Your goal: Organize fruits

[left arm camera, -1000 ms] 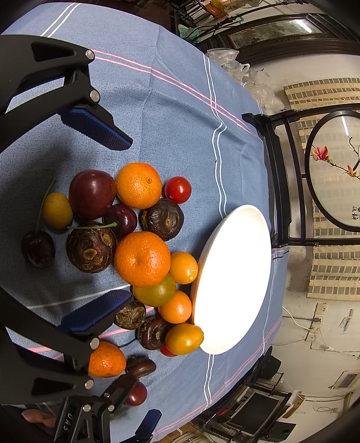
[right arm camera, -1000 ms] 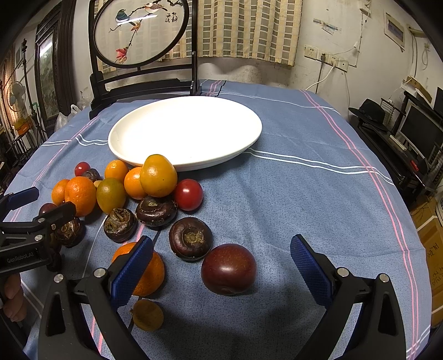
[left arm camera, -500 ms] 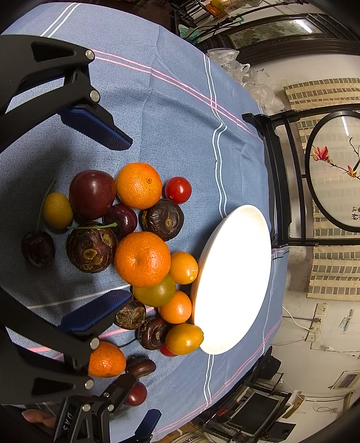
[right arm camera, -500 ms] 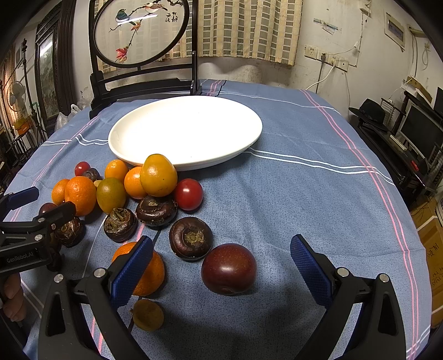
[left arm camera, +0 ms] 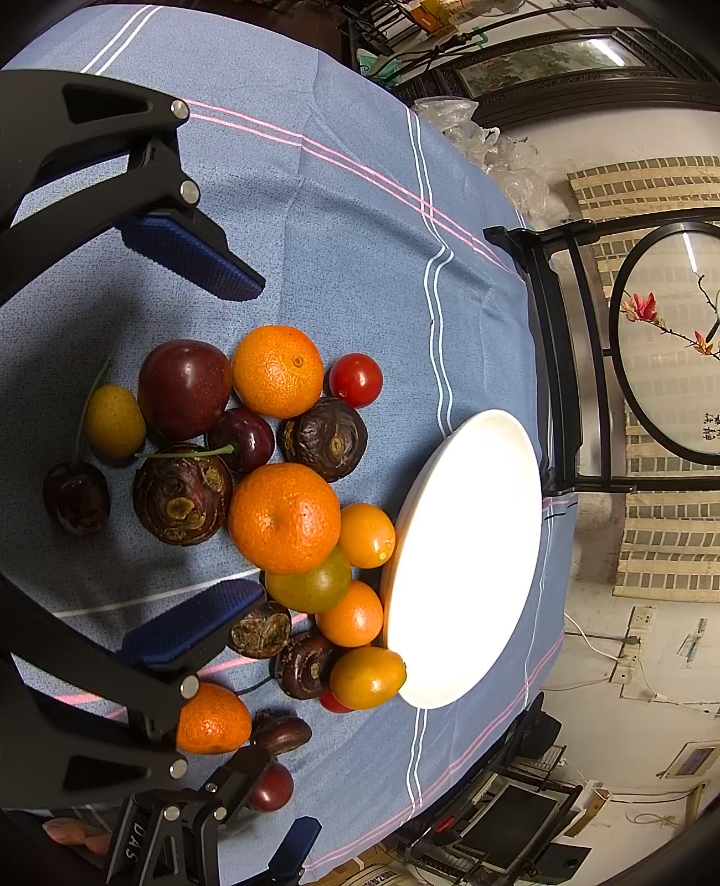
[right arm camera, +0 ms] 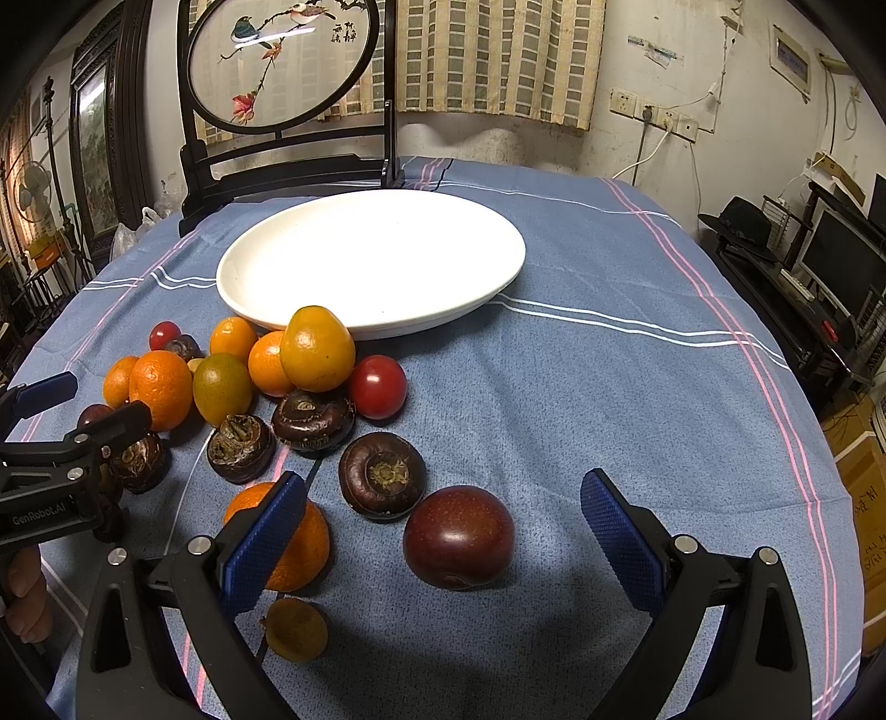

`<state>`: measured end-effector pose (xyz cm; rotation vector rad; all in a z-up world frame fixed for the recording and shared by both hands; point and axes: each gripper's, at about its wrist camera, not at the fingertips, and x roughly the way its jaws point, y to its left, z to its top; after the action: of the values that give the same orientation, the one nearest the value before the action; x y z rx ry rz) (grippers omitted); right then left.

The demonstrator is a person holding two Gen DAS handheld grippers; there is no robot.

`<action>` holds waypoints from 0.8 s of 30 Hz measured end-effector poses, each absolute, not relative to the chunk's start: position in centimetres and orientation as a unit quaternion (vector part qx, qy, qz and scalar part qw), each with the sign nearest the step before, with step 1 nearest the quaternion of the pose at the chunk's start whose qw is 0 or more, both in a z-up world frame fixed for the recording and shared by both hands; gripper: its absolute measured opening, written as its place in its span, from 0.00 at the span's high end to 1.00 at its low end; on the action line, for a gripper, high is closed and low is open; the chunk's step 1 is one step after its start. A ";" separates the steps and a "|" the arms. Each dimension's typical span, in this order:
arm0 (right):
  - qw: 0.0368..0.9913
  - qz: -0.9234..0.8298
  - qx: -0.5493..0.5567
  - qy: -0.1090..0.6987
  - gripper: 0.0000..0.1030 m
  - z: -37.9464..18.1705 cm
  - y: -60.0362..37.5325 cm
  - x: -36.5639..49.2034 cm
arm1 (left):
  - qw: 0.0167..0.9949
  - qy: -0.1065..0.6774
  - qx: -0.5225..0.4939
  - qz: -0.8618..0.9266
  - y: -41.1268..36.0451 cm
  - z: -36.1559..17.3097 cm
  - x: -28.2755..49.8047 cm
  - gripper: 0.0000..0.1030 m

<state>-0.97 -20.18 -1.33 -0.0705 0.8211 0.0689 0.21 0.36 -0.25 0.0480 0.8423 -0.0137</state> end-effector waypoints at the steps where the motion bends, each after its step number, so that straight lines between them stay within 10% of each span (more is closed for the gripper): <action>1: 0.916 0.033 -0.034 0.399 0.03 -1.4 -20.2 -1.0 | 0.912 0.409 0.023 -0.007 0.4 -0.2 0.2 0.04; 24: 0.905 0.040 0.012 0.423 0.03 -1.8 -21.8 -0.2 | 0.916 0.400 0.012 0.003 1.1 0.1 0.4 0.04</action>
<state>-0.21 -21.79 -1.80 0.0244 0.8727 0.0825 0.37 1.09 0.11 0.0247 0.8235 0.0067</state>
